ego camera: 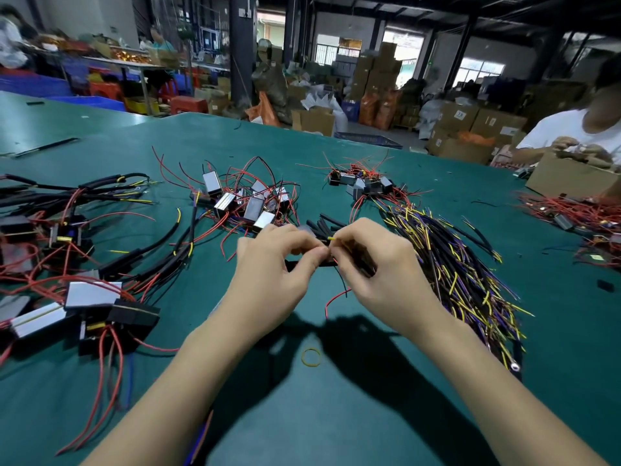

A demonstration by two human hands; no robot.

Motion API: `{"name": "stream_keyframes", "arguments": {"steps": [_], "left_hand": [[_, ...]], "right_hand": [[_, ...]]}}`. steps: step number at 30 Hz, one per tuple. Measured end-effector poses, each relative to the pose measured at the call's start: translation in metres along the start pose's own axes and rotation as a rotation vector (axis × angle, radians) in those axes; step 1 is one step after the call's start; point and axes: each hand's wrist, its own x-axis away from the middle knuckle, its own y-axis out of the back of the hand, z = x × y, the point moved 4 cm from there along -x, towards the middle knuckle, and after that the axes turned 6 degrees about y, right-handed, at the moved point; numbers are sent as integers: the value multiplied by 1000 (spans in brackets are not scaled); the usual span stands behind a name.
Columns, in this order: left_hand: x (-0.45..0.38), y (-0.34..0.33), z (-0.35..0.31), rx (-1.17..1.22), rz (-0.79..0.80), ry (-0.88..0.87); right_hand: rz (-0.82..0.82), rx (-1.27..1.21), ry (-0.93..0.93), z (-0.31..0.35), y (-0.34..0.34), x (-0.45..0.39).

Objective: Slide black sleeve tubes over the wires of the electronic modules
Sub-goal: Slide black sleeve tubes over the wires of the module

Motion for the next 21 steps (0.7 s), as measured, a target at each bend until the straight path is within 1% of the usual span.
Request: {"name": "stream_keyframes", "arguments": {"steps": [1, 3, 5, 7, 9, 12, 16, 21], "left_hand": [[-1, 2, 0, 6, 7, 11], [-3, 7, 3, -62, 36, 35], [-4, 12, 12, -163, 114, 100], [-4, 16, 20, -230, 213, 193], [-4, 20, 24, -268, 250, 254], [-5, 24, 23, -310, 217, 265], [-4, 25, 15, -410, 130, 224], [-3, 26, 11, -317, 99, 211]], "right_hand": [[5, -126, -120, -5, 0, 0], [15, -354, -345, -17, -1, 1], [24, -461, -447, -24, 0, 3], [28, -499, -461, -26, 0, 4], [30, -519, -465, -27, 0, 4], [28, -530, -468, -27, -2, 4], [22, -522, -463, -28, -2, 5], [11, -528, -469, -28, -2, 6]]}}
